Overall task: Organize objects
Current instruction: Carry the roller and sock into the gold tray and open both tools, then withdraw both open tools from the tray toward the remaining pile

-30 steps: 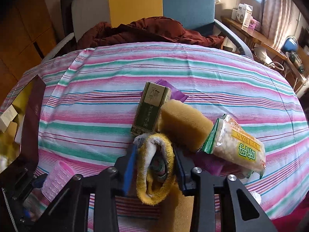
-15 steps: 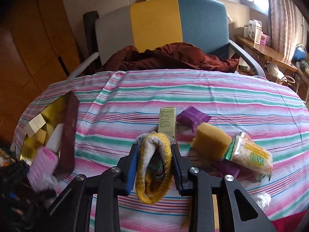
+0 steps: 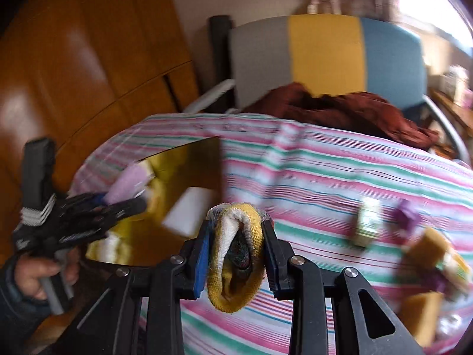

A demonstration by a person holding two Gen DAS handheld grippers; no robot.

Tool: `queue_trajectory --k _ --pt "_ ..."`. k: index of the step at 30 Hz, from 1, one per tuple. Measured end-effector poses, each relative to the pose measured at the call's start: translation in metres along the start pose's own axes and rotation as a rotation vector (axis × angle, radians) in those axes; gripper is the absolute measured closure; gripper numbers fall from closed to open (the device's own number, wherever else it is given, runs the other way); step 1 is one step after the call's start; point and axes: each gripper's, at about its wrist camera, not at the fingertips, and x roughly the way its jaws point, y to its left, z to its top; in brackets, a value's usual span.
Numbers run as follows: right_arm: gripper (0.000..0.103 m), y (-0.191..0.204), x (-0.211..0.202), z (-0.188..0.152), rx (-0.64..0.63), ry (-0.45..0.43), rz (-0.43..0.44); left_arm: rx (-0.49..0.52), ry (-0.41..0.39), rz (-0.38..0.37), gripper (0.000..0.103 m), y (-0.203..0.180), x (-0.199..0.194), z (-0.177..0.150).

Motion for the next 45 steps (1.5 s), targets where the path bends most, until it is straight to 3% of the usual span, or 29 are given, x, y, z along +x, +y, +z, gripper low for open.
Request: queue_trajectory --k 10,12,16,22,25,27,37,41,45 --pt "0.067 0.09 0.066 0.004 -0.125 0.076 0.14 0.036 0.001 0.06 0.041 0.022 0.059 0.067" --pt "0.066 0.104 0.082 -0.001 -0.15 0.104 0.152 0.036 0.02 0.07 0.03 0.025 0.073 0.072" --pt "0.036 0.117 0.101 -0.012 -0.164 0.143 0.185 0.029 0.026 0.061 0.022 0.028 0.075 0.072" --pt "0.02 0.112 0.098 -0.017 -0.129 0.132 0.211 -0.044 -0.001 0.099 0.022 0.047 0.043 0.064" --pt "0.006 0.106 0.09 -0.016 -0.105 0.109 0.208 -0.051 -0.033 0.126 0.022 0.051 0.016 0.052" --pt "0.0 0.104 0.082 -0.016 -0.102 0.092 0.189 -0.051 -0.047 0.136 0.022 0.051 0.002 0.041" --pt "0.0 0.098 0.062 -0.023 -0.133 -0.003 -0.018 -0.085 -0.067 0.111 0.022 0.04 -0.039 -0.023" --pt "0.0 0.089 0.051 -0.022 -0.115 -0.032 -0.087 -0.102 -0.074 0.146 0.023 0.039 -0.044 -0.032" --pt "0.0 0.077 0.04 -0.023 -0.069 -0.042 -0.132 -0.013 -0.067 0.175 0.023 0.021 -0.032 -0.026"
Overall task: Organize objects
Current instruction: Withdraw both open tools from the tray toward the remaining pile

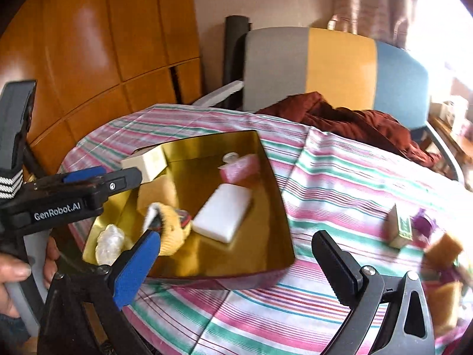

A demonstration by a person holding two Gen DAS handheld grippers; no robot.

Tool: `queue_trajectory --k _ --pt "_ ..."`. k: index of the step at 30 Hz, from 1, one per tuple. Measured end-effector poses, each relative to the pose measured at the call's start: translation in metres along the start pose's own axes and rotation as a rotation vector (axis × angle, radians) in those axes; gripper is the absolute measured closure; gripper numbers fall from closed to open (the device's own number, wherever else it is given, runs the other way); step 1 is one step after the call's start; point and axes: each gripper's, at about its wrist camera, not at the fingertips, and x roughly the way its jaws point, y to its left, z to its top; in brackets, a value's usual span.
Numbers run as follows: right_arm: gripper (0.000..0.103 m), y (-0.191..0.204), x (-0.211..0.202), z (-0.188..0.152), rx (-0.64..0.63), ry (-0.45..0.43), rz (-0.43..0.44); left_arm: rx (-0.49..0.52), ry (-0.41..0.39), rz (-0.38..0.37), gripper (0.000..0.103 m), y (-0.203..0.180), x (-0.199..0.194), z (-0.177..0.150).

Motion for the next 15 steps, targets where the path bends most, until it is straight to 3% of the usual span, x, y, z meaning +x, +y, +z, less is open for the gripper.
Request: queue_trajectory --k 7,15 --pt "0.0 -0.008 -0.013 -0.006 0.02 -0.012 -0.017 0.097 0.075 0.15 0.023 -0.007 0.021 -0.021" --pt "0.0 -0.014 -0.012 -0.009 0.046 -0.014 -0.007 -0.006 0.095 0.239 0.023 0.042 -0.005 -0.041"
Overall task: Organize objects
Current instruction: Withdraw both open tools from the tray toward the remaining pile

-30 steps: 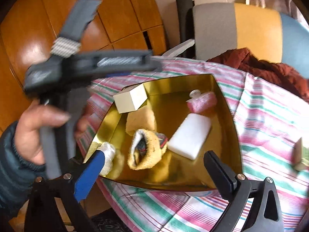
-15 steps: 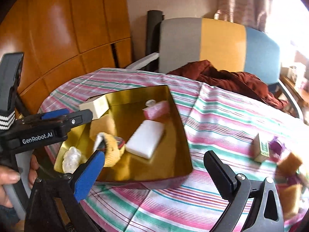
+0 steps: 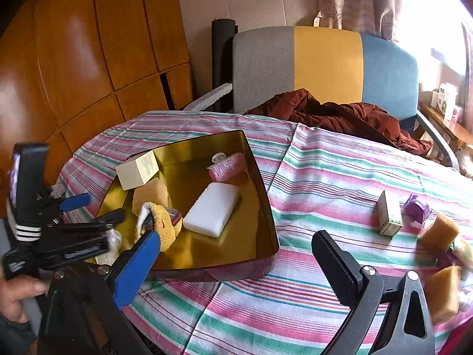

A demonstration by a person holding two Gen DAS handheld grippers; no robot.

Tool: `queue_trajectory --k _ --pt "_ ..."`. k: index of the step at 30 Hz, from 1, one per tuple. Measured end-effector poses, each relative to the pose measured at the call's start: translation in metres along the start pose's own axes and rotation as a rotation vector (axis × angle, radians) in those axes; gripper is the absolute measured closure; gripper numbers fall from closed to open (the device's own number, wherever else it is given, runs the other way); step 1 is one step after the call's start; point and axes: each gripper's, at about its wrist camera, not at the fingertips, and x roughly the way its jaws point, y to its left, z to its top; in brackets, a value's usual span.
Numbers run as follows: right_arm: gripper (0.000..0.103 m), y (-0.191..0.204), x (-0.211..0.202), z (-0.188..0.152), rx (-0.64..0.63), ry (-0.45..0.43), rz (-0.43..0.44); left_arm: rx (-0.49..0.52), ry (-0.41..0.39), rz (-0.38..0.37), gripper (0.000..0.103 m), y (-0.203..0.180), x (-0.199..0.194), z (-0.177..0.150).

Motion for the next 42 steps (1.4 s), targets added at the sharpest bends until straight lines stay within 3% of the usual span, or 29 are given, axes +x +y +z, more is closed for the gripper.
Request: queue_trajectory --k 4,8,10,12,14,16,22,25,32,35,42 --pt "0.0 -0.001 -0.001 -0.002 0.005 -0.003 0.0 -0.08 -0.048 -0.075 0.023 0.011 -0.015 0.0" --pt "0.0 -0.002 -0.002 -0.003 0.01 -0.002 -0.009 0.004 -0.087 -0.161 0.023 -0.021 -0.019 0.009" --pt "0.0 -0.004 -0.004 -0.004 0.015 -0.004 -0.015 0.095 -0.097 -0.129 0.023 -0.046 -0.011 0.014" --pt "0.0 -0.004 -0.008 -0.005 0.016 -0.007 -0.023 0.166 -0.058 -0.083 0.023 -0.066 0.005 0.018" --pt "0.0 -0.006 -0.012 -0.006 0.014 -0.01 -0.029 0.186 -0.022 -0.117 0.023 -0.075 0.017 0.018" --pt "0.0 -0.009 -0.016 -0.008 0.014 -0.012 -0.042 0.203 -0.013 -0.102 0.023 -0.078 0.022 0.016" --pt "0.0 -0.02 -0.017 -0.011 0.049 -0.005 -0.055 0.096 0.004 -0.016 0.023 -0.035 0.019 0.008" --pt "0.0 -0.023 -0.016 -0.011 0.055 -0.005 -0.054 0.012 -0.003 -0.011 0.023 -0.007 0.012 0.005" --pt "0.0 -0.03 -0.015 -0.018 0.062 0.007 -0.071 -0.166 -0.066 -0.218 0.023 0.015 -0.013 0.01" --pt "0.0 -0.04 -0.016 -0.021 0.084 0.012 -0.089 -0.128 -0.074 -0.286 0.023 -0.004 -0.022 0.012" --pt "0.0 -0.068 -0.022 -0.029 0.13 0.027 -0.14 0.011 -0.066 -0.344 0.023 -0.06 -0.034 0.007"
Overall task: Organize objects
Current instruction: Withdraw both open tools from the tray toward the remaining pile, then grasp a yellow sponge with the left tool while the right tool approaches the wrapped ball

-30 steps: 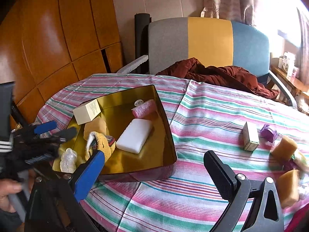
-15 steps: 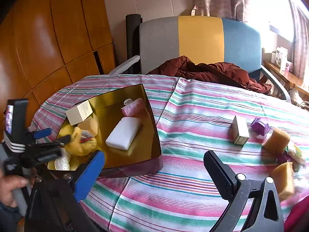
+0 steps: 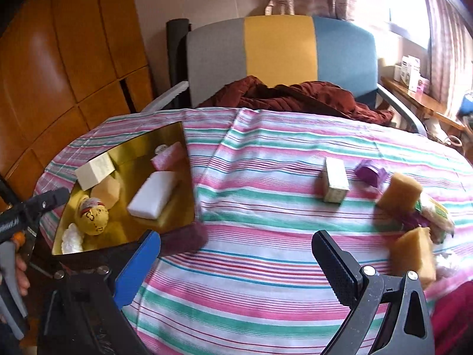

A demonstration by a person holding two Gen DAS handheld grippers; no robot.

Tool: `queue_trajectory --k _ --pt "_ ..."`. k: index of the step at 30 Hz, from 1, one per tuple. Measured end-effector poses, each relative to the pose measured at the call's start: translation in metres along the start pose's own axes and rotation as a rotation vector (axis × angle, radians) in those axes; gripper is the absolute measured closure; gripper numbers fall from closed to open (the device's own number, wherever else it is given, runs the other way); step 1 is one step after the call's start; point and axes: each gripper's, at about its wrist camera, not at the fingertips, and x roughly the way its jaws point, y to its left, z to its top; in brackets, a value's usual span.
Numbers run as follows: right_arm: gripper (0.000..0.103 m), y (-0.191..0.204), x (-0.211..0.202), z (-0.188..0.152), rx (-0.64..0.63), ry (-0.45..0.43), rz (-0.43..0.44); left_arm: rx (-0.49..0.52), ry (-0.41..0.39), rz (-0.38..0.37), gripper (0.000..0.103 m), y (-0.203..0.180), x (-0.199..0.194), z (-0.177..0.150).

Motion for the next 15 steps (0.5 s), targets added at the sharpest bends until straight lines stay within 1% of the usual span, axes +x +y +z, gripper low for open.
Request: queue_trajectory --k 4,7,15 --pt "0.0 -0.008 -0.002 0.0 -0.002 0.004 -0.02 0.084 0.0 0.005 0.022 -0.03 0.002 -0.004" --pt "0.0 -0.01 -0.003 0.0 -0.009 0.007 -0.037 0.137 0.006 0.023 0.022 -0.047 0.005 -0.007" --pt "0.0 -0.02 -0.005 0.002 -0.012 0.007 -0.082 0.189 0.031 0.024 0.022 -0.063 0.011 -0.011"
